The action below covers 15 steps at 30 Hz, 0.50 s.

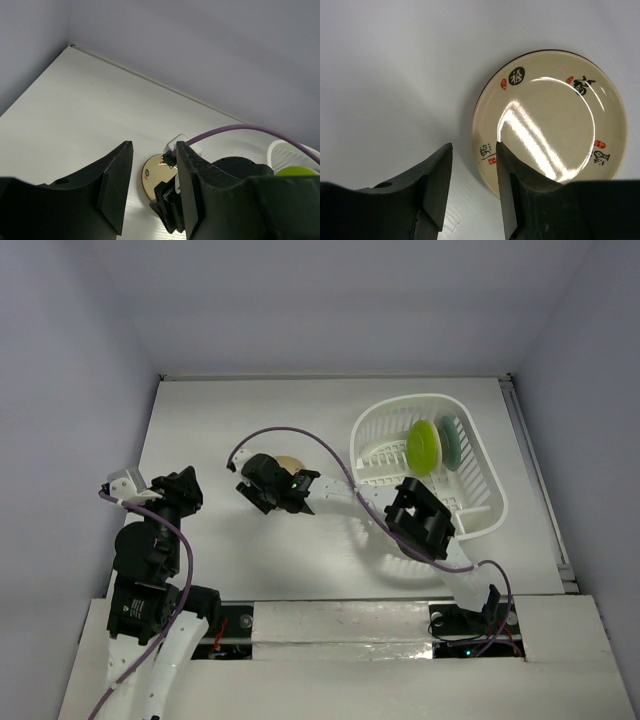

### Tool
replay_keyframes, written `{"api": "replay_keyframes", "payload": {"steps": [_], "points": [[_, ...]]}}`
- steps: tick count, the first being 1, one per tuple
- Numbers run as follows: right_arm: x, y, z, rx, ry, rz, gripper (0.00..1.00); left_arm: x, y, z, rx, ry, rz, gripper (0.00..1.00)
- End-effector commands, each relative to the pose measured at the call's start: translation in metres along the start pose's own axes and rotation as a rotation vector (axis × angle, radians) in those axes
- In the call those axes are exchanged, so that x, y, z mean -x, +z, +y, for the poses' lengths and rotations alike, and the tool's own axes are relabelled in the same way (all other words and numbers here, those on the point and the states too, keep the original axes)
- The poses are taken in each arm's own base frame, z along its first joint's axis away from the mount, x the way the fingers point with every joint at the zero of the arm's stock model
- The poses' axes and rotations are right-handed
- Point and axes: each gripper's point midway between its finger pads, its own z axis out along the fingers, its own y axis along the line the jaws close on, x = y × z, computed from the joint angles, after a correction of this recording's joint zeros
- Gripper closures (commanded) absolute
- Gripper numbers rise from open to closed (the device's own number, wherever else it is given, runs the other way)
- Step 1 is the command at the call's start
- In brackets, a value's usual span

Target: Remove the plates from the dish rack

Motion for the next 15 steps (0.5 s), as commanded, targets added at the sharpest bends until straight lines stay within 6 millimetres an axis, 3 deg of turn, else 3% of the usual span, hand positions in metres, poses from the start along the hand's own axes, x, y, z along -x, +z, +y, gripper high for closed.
{"api": "replay_keyframes", "payload": {"steps": [1, 5, 8, 9, 10, 12, 13, 14, 15], "points": [[0.018, -0.010, -0.009, -0.058, 0.036, -0.047, 0.49, 0.013, -0.002, -0.005, -0.017, -0.015, -0.043, 0.63], [0.039, -0.039, -0.025, -0.120, 0.095, -0.104, 0.47, 0.013, -0.002, -0.005, -0.019, -0.015, -0.043, 0.63], [0.062, -0.080, -0.044, -0.148, 0.167, -0.193, 0.47, 0.013, -0.002, -0.006, -0.021, -0.014, -0.040, 0.63], [0.082, -0.111, -0.069, -0.172, 0.220, -0.261, 0.49, 0.012, -0.002, -0.005, -0.020, -0.013, -0.039, 0.63], [0.069, -0.118, -0.079, -0.182, 0.258, -0.255, 0.59, 0.012, -0.002, -0.006, -0.024, -0.014, -0.039, 0.63], [0.071, -0.144, -0.108, -0.205, 0.337, -0.315, 0.79, 0.012, -0.002, -0.006, -0.025, -0.014, -0.038, 0.63], [0.078, -0.179, -0.147, -0.237, 0.407, -0.382, 0.97, 0.011, -0.002, -0.008, -0.035, -0.013, -0.035, 0.63], [0.053, -0.181, -0.160, -0.247, 0.472, -0.360, 1.00, 0.011, -0.002, -0.009, -0.038, -0.013, -0.034, 0.63], [0.045, -0.192, -0.178, -0.262, 0.516, -0.373, 1.00, 0.011, -0.003, -0.009, -0.040, -0.014, -0.034, 0.63]]}}
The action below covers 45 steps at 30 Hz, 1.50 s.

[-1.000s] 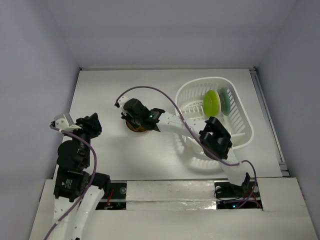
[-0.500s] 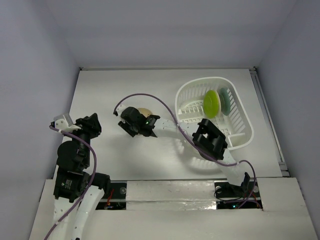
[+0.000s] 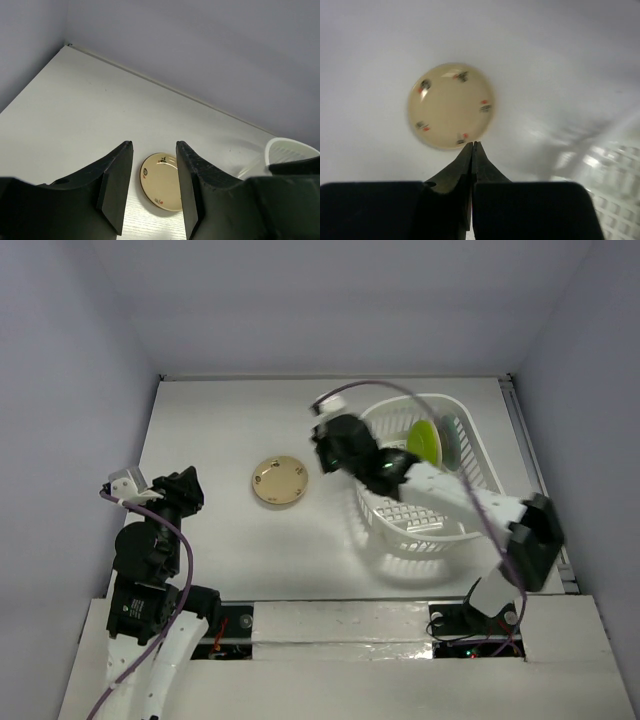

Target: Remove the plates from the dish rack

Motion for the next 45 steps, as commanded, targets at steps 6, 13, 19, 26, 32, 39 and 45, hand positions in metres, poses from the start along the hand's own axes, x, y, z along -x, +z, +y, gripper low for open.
{"api": "replay_keyframes", "payload": {"steps": [6, 13, 19, 26, 32, 39, 45], "points": [[0.001, -0.081, -0.188, -0.285, 0.399, -0.152, 1.00, 0.011, -0.002, -0.009, -0.041, -0.012, -0.034, 0.63], [-0.049, -0.108, -0.259, -0.414, 0.557, -0.110, 0.64, 0.009, -0.001, -0.009, -0.041, -0.010, -0.027, 0.63], [-0.075, -0.106, -0.265, -0.412, 0.589, -0.048, 0.61, 0.009, -0.001, -0.010, -0.044, -0.008, -0.026, 0.63], [-0.096, -0.106, -0.268, -0.420, 0.619, -0.020, 0.53, 0.009, 0.000, -0.013, -0.058, -0.010, -0.023, 0.63], [-0.103, -0.101, -0.279, -0.453, 0.637, -0.013, 0.53, 0.008, -0.001, -0.012, -0.053, -0.010, -0.020, 0.63], [-0.105, -0.097, -0.289, -0.501, 0.630, 0.001, 0.53, 0.007, 0.000, -0.012, -0.054, -0.009, -0.017, 0.63], [-0.093, -0.092, -0.295, -0.498, 0.605, -0.032, 0.53, 0.006, 0.001, -0.012, -0.053, -0.007, -0.015, 0.63]]}}
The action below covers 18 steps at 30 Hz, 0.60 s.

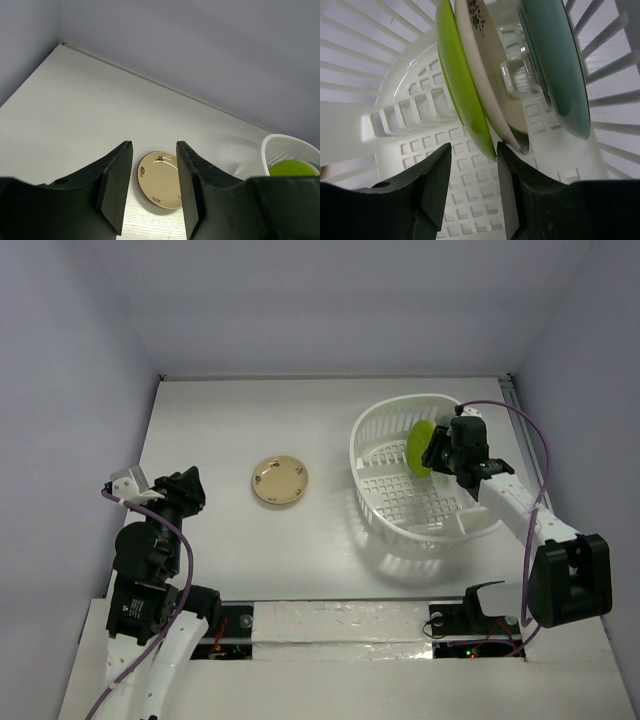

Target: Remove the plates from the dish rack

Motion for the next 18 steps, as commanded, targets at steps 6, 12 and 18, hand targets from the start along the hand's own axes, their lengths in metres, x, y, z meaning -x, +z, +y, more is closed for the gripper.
{"api": "replay_keyframes", "payload": {"steps": [6, 12, 18], "points": [[0.044, 0.008, 0.022, 0.080, -0.036, -0.107, 0.52, 0.008, 0.002, -0.008, -0.029, -0.007, -0.025, 0.63], [0.050, 0.010, 0.032, 0.124, -0.068, -0.112, 0.54, 0.007, 0.003, -0.008, -0.029, -0.006, -0.022, 0.63], [0.054, 0.012, 0.035, 0.137, -0.084, -0.113, 0.68, 0.007, 0.004, -0.009, -0.033, -0.007, -0.020, 0.63]]}}
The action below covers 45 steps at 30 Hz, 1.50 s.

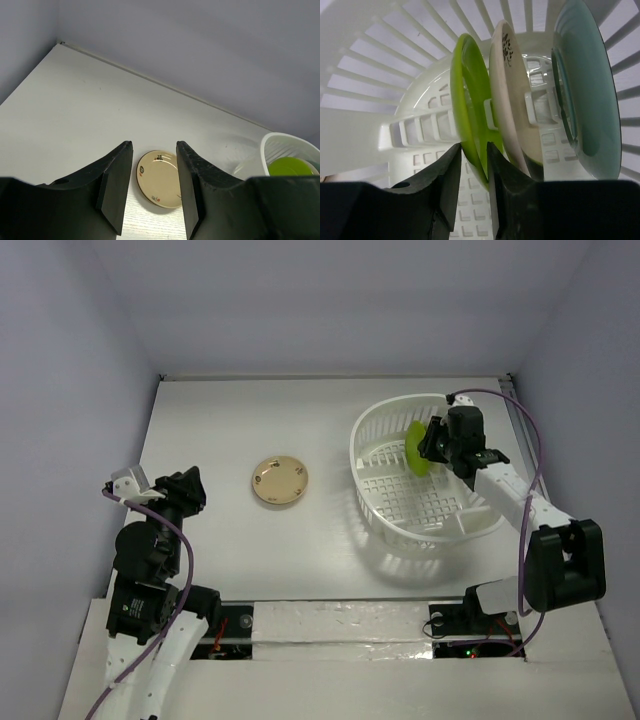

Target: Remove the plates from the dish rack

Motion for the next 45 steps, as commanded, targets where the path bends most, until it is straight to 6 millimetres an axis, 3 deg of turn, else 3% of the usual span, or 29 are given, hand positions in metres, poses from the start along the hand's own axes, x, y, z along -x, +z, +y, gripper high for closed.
{"api": "replay_keyframes", "payload": {"steps": [1, 5, 7, 12, 28, 33, 36, 40, 44, 45], "points": [[0.036, -0.001, 0.012, 0.047, -0.021, -0.092, 0.71, 0.008, 0.003, -0.008, -0.028, -0.007, -0.024, 0.63], [0.031, 0.007, 0.010, 0.037, -0.034, -0.066, 0.80, 0.008, 0.003, -0.008, -0.027, -0.006, -0.025, 0.63], [0.033, 0.007, 0.015, 0.058, -0.036, -0.062, 0.89, 0.007, 0.004, -0.008, -0.026, -0.006, -0.022, 0.63], [0.041, 0.003, 0.022, 0.088, -0.048, -0.070, 0.99, 0.007, 0.004, -0.007, -0.024, -0.006, -0.021, 0.63], [0.092, -0.042, 0.052, 0.201, -0.096, -0.178, 1.00, 0.007, 0.004, -0.007, -0.024, -0.006, -0.023, 0.63], [0.099, -0.053, 0.057, 0.222, -0.102, -0.185, 1.00, 0.008, 0.003, -0.007, -0.026, -0.005, -0.027, 0.63], [0.109, -0.072, 0.063, 0.250, -0.105, -0.216, 1.00, 0.009, 0.002, -0.007, -0.027, -0.007, -0.029, 0.63], [0.119, -0.100, 0.091, 0.337, -0.134, -0.251, 1.00, 0.010, 0.002, -0.008, -0.032, -0.008, -0.032, 0.63], [0.120, -0.119, 0.131, 0.460, -0.162, -0.255, 1.00, 0.010, 0.002, -0.008, -0.032, -0.007, -0.033, 0.63], [0.119, -0.127, 0.152, 0.510, -0.174, -0.258, 1.00, 0.010, 0.002, -0.008, -0.031, -0.006, -0.035, 0.63]]}}
